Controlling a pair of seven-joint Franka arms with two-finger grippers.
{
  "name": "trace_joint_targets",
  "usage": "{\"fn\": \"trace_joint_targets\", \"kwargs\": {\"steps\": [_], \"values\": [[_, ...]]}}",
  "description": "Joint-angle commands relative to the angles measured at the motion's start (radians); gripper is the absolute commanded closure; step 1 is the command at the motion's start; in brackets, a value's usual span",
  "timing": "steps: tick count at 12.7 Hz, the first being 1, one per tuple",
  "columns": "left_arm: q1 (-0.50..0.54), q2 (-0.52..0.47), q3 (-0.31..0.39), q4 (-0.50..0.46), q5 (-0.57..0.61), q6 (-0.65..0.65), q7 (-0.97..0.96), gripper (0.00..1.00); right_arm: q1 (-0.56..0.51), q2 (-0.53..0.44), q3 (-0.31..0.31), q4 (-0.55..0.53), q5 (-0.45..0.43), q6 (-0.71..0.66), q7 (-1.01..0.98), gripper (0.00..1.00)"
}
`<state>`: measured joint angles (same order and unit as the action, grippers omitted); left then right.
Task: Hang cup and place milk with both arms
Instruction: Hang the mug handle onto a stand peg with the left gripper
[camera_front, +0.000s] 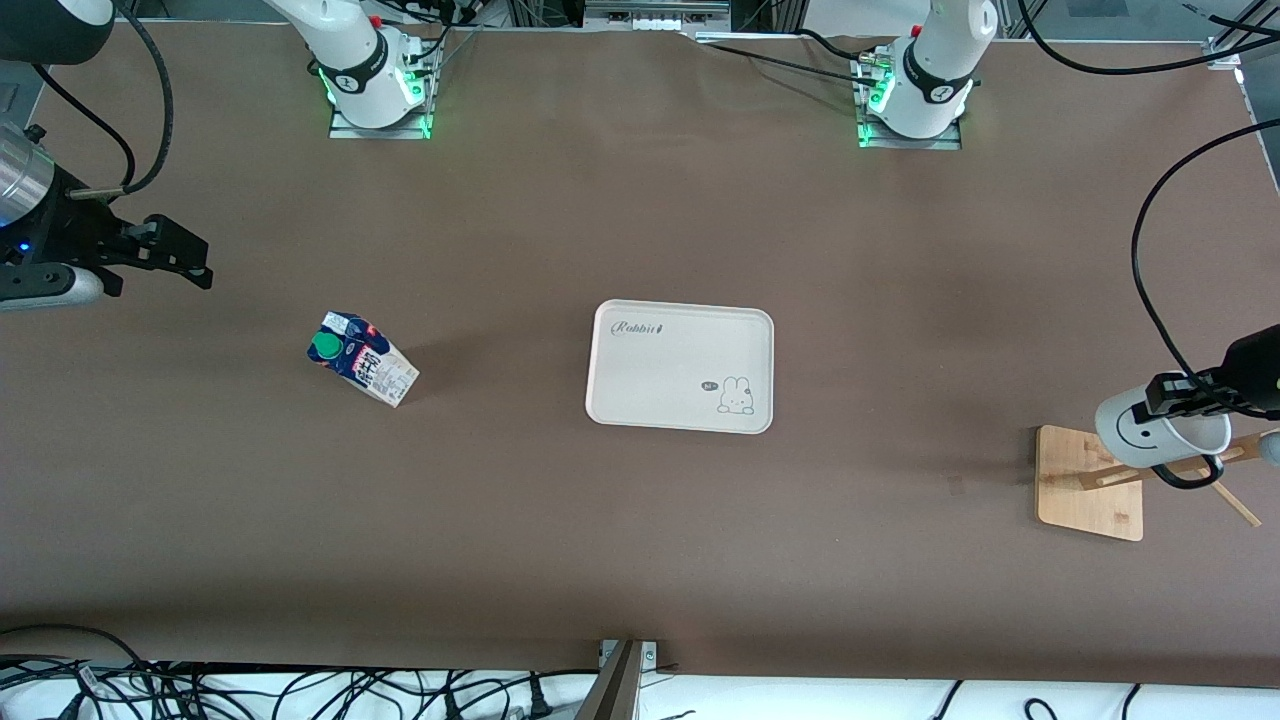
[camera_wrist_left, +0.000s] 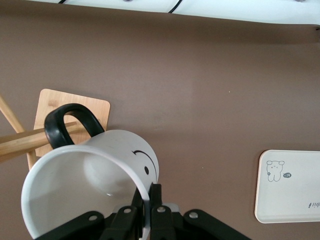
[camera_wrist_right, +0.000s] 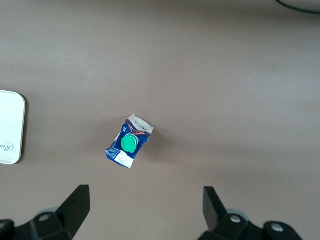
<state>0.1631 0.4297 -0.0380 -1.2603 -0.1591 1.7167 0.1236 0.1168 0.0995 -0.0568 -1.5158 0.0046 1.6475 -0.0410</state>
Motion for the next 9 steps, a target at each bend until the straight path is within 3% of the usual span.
{"fn": "trace_joint_targets", "kwargs": {"steps": [1, 5, 6, 7, 8, 9], "values": [[0.019, -0.012, -0.003, -0.001, -0.023, -0.031, 0.028, 1.00, 0.001, -0.007, 0.000, -0.009, -0.006, 0.009, 0.000, 0.00], [0.064, -0.012, -0.003, 0.002, -0.022, -0.029, 0.142, 1.00, 0.001, -0.007, 0.000, -0.009, -0.006, 0.009, 0.000, 0.00], [0.068, -0.011, -0.003, 0.006, -0.020, -0.029, 0.161, 0.79, 0.001, -0.007, 0.002, -0.009, -0.006, 0.009, 0.000, 0.00], [0.070, -0.011, -0.003, 0.009, -0.023, -0.029, 0.165, 0.16, 0.001, -0.007, 0.002, -0.009, -0.006, 0.009, 0.000, 0.00], [0.072, -0.014, -0.005, 0.012, -0.023, -0.026, 0.165, 0.00, 0.001, -0.007, 0.000, -0.009, -0.006, 0.011, 0.000, 0.00], [0.072, -0.023, -0.006, 0.018, -0.022, -0.031, 0.156, 0.00, 0.001, -0.007, 0.002, -0.009, -0.006, 0.009, 0.000, 0.00]]}}
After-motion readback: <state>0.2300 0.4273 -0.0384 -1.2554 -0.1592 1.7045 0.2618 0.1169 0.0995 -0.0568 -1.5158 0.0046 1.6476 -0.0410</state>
